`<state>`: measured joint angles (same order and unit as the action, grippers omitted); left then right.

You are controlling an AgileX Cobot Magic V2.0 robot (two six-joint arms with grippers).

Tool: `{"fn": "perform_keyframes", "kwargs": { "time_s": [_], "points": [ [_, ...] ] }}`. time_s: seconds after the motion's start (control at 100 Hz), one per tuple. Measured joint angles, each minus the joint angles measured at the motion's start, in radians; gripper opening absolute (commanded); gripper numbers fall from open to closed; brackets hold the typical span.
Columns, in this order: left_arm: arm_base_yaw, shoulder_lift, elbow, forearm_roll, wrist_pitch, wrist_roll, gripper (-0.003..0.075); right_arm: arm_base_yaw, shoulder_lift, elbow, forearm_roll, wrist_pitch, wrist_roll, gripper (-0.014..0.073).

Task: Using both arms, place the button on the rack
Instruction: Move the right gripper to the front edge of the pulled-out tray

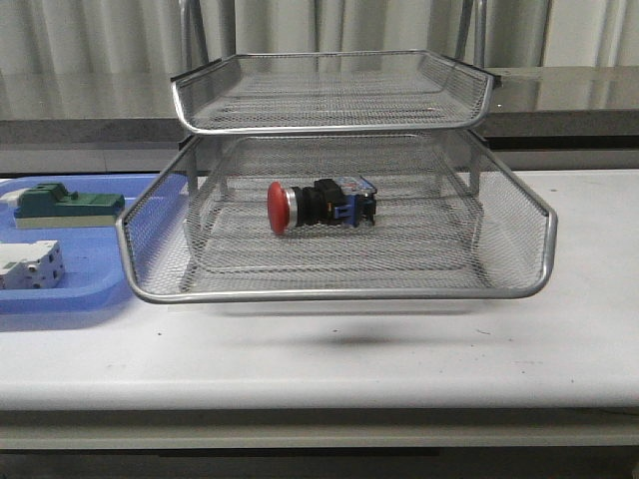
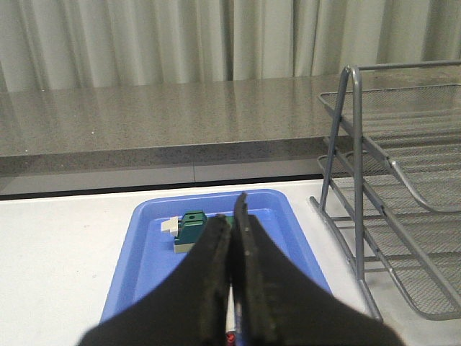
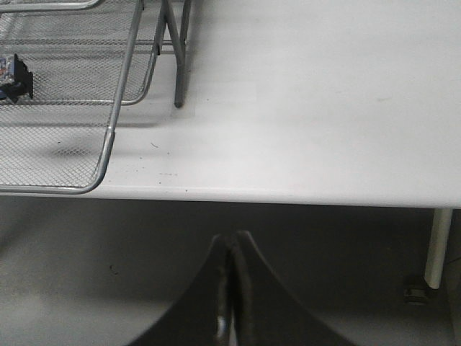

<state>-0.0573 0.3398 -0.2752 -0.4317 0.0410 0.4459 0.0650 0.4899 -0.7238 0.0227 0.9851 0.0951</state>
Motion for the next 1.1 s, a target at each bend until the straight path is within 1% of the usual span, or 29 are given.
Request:
{"fn": "perform_keyframes", "kwargs": {
  "time_s": [0.38,0.58,0.65,0.72,0.83,1.1],
  "points": [
    [0.0,0.0,0.0,0.0,0.0,0.0,-0.002,0.0,0.0,0.0,0.002,0.0,0.0,-0.0071],
    [0.0,0.0,0.0,0.0,0.0,0.0,-0.002,0.0,0.0,0.0,0.037,-0.089,-0.002,-0.0071],
    [0.0,0.0,0.0,0.0,0.0,0.0,-0.002,0.0,0.018,0.0,0.058,-0.122,-0.034,-0.0071],
    [0.0,0.0,0.0,0.0,0.0,0.0,-0.002,0.0,0.053,0.0,0.097,-0.142,-0.105,-0.0071],
    [0.0,0.0,0.0,0.0,0.0,0.0,-0.002,0.0,0.127,0.0,0.193,-0.154,-0.268,-0.0071],
    [0.0,0.0,0.0,0.0,0.0,0.0,-0.002,0.0,0.355,0.0,0.571,-0.175,-0.745,-0.0069]
  ]
}}
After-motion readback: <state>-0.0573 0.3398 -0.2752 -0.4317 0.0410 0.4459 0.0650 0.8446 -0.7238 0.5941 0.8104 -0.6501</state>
